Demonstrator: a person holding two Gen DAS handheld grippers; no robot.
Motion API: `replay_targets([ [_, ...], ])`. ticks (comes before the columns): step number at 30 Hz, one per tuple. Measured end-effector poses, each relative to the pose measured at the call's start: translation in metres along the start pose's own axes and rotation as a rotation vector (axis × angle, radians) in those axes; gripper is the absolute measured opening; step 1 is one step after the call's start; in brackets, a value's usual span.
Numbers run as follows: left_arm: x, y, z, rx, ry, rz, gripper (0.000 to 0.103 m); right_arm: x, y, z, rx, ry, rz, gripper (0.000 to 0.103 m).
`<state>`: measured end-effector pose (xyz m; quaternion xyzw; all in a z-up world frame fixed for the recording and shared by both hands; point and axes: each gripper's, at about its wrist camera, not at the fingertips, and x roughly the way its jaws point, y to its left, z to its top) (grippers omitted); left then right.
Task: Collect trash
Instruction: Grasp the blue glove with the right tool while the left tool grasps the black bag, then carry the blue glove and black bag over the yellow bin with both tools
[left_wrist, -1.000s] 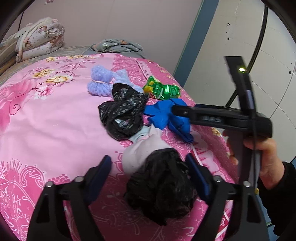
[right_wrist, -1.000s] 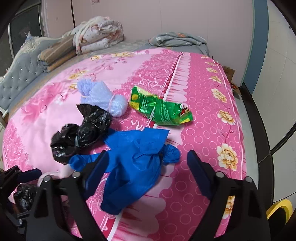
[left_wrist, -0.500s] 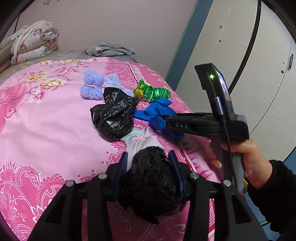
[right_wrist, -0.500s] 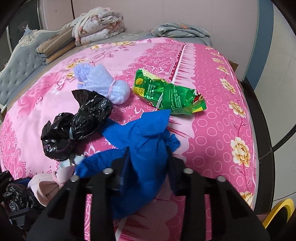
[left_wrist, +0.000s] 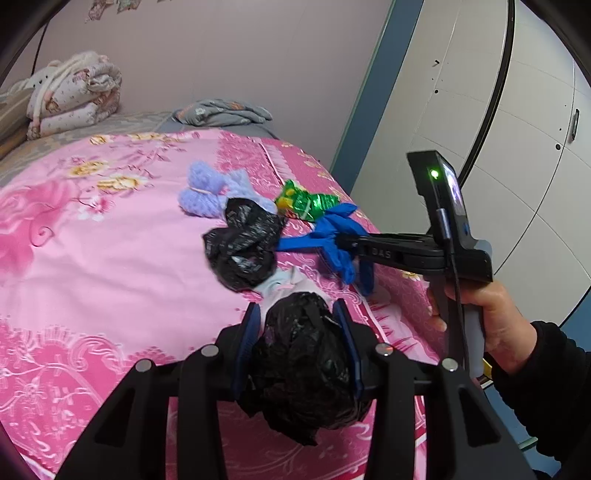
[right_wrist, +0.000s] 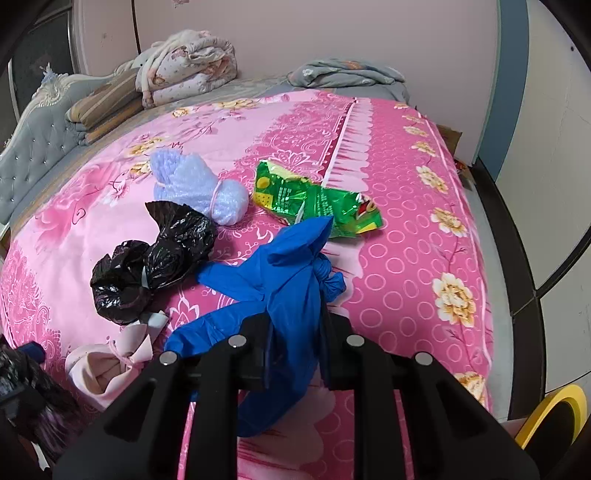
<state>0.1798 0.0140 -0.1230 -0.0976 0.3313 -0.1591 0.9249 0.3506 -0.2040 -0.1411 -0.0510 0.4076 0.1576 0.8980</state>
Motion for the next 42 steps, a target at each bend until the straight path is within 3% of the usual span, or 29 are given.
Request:
replay_targets([
  [10, -0.037, 0.021, 0.009, -0.029, -0.062, 0.077, 0.038, -0.042, -0.006, 0.001, 0.036, -0.084, 0.008, 0.017],
  [21, -0.065, 0.010, 0.027, -0.025, -0.131, 0.120, 0.038, -0.098, -0.016, -0.004, 0.076, -0.169, 0.034, 0.017],
  [31, -0.094, -0.019, 0.051, 0.004, -0.206, 0.155, 0.038, -0.189, -0.022, -0.009, 0.093, -0.314, 0.057, 0.017],
  [42, -0.118, -0.074, 0.081, 0.079, -0.277, 0.113, 0.038, -0.282, -0.038, -0.020, 0.114, -0.457, 0.022, 0.017],
])
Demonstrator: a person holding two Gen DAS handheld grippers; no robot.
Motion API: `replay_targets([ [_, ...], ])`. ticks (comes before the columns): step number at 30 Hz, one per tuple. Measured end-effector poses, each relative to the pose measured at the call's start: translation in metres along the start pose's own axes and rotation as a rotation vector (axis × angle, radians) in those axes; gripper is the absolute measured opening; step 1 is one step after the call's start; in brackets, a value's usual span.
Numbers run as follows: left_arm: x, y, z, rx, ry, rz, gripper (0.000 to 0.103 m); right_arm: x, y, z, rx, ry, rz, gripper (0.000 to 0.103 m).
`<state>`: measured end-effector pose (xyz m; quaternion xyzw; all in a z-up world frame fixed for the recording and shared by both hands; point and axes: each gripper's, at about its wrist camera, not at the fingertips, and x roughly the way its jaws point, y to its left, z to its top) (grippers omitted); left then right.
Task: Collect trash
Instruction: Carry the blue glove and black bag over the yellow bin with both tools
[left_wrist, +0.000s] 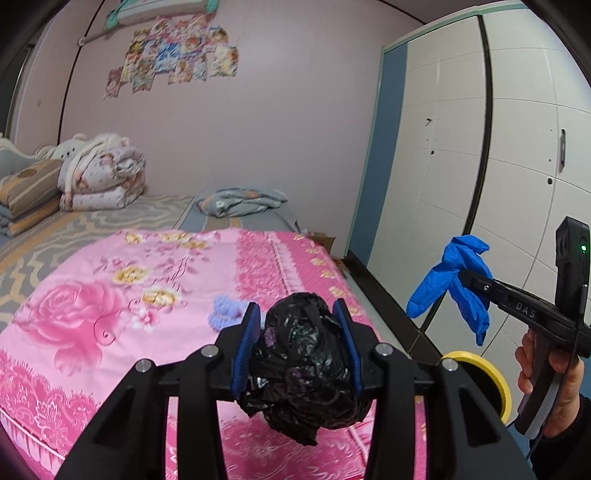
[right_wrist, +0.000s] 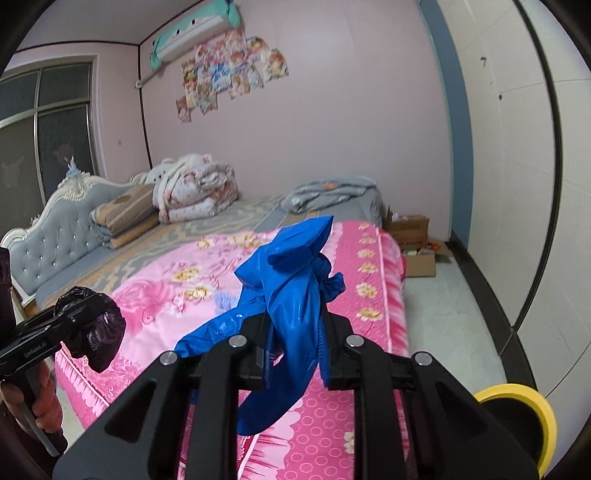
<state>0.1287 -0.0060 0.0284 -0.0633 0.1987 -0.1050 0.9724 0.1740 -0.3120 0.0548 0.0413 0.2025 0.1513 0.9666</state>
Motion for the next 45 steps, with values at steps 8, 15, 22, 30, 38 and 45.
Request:
replay_targets([
  [8, -0.007, -0.039, 0.026, 0.029, -0.043, -0.064, 0.038, -0.058, -0.026, 0.017, 0.040, -0.092, -0.049, 0.017],
  [15, -0.006, -0.078, 0.045, 0.068, -0.077, -0.119, 0.038, -0.104, -0.052, 0.025, 0.055, -0.159, -0.118, 0.017],
  [22, 0.007, -0.111, 0.066, 0.087, -0.085, -0.189, 0.038, -0.136, -0.080, 0.026, 0.097, -0.201, -0.195, 0.017],
  [30, 0.033, -0.148, 0.072, 0.118, -0.066, -0.260, 0.038, -0.150, -0.107, 0.021, 0.127, -0.234, -0.314, 0.018],
  [38, 0.075, -0.188, 0.056, 0.147, -0.011, -0.340, 0.038, -0.154, -0.130, 0.002, 0.157, -0.227, -0.442, 0.018],
  [45, 0.112, -0.222, 0.034, 0.170, 0.051, -0.404, 0.038, -0.152, -0.164, -0.023, 0.194, -0.191, -0.537, 0.018],
])
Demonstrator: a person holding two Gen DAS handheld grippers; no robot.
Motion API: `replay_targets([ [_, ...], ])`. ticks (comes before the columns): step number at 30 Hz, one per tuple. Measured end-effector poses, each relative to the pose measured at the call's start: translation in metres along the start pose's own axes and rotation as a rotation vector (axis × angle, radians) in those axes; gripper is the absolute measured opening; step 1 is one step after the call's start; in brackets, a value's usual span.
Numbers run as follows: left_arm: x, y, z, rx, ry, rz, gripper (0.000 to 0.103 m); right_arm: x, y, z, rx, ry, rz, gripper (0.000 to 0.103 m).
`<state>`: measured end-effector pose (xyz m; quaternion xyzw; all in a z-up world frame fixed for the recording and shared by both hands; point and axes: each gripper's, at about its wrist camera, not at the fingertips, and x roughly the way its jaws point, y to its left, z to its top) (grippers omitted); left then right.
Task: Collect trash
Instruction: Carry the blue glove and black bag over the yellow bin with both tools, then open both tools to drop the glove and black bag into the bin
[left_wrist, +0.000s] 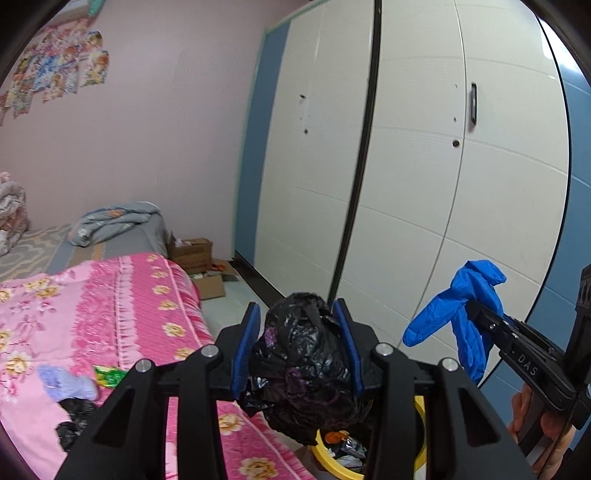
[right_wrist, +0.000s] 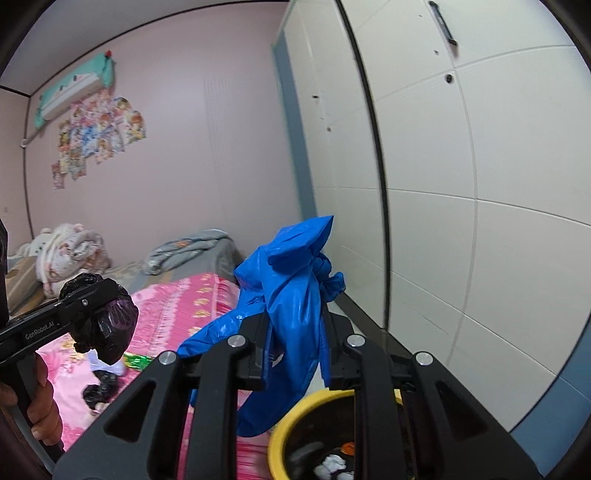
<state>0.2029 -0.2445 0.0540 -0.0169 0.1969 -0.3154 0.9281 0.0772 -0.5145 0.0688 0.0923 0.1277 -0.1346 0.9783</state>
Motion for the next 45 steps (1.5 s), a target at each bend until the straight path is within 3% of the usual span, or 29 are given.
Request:
replay_targets([
  [12, 0.095, -0.032, -0.043, 0.014, 0.162, -0.083, 0.038, 0.037, -0.054, -0.049, 0.049, 0.095, -0.131, 0.019],
  [21, 0.146, -0.053, -0.078, 0.034, 0.265, -0.100, 0.038, 0.068, -0.084, -0.090, 0.094, 0.194, -0.184, 0.020],
  [30, 0.179, -0.064, -0.107, 0.056, 0.356, -0.105, 0.038, 0.104, -0.099, -0.127, 0.111, 0.330, -0.224, 0.022],
  [37, 0.186, -0.067, -0.109, 0.042, 0.365, -0.111, 0.039, 0.115, -0.096, -0.137, 0.098, 0.340, -0.262, 0.026],
  [40, 0.184, -0.068, -0.107, 0.042, 0.352, -0.105, 0.046, 0.115, -0.094, -0.138, 0.102, 0.340, -0.273, 0.033],
  [45, 0.180, -0.064, -0.105, 0.023, 0.347, -0.102, 0.070, 0.108, -0.097, -0.142, 0.106, 0.338, -0.298, 0.049],
])
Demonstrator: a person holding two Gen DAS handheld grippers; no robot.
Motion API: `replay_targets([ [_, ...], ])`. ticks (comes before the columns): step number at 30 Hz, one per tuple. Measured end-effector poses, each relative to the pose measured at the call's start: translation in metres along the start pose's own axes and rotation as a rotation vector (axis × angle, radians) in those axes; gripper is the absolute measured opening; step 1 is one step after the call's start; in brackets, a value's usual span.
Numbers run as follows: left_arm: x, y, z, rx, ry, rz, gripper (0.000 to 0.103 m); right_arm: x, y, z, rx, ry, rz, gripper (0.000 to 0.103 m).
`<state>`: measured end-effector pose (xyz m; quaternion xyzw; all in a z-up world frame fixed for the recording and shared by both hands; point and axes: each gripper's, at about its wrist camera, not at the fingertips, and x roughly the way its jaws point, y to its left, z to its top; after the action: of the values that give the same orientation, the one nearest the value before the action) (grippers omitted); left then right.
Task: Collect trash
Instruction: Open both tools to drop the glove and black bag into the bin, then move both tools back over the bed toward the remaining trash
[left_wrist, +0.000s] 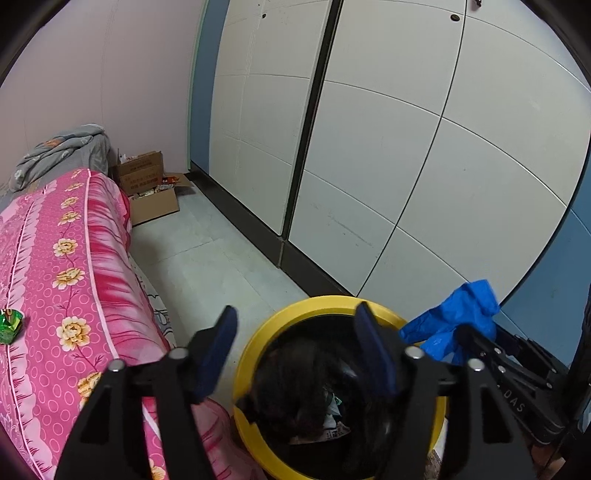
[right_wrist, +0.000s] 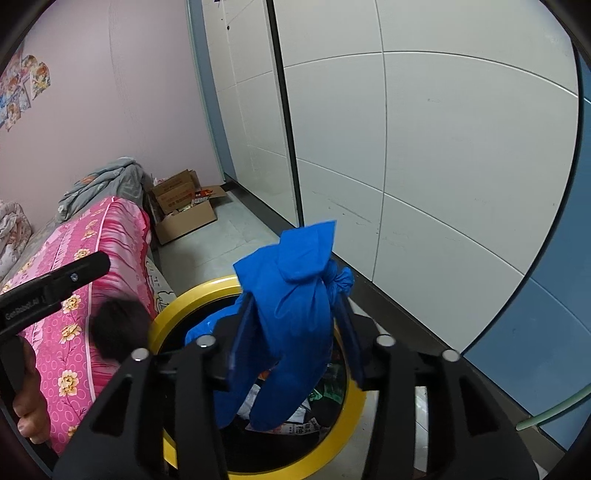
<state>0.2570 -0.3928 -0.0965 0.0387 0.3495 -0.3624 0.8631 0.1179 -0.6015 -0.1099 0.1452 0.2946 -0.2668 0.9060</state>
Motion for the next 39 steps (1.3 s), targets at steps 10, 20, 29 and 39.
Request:
replay_targets([
  [10, -0.024, 0.027, 0.006, -0.068, -0.035, 0.035, 0.078, -0.014, 0.004, 0.003, 0.005, -0.016, 0.012, 0.059],
  [20, -0.079, 0.066, 0.007, -0.119, -0.116, 0.107, 0.082, -0.043, 0.031, 0.011, -0.011, -0.052, 0.092, 0.059],
  [29, -0.131, 0.114, 0.000, -0.162, -0.175, 0.205, 0.082, -0.079, 0.079, 0.019, -0.064, -0.095, 0.236, 0.060],
  [39, -0.194, 0.189, -0.016, -0.226, -0.232, 0.370, 0.082, -0.114, 0.155, 0.012, -0.164, -0.097, 0.437, 0.061],
])
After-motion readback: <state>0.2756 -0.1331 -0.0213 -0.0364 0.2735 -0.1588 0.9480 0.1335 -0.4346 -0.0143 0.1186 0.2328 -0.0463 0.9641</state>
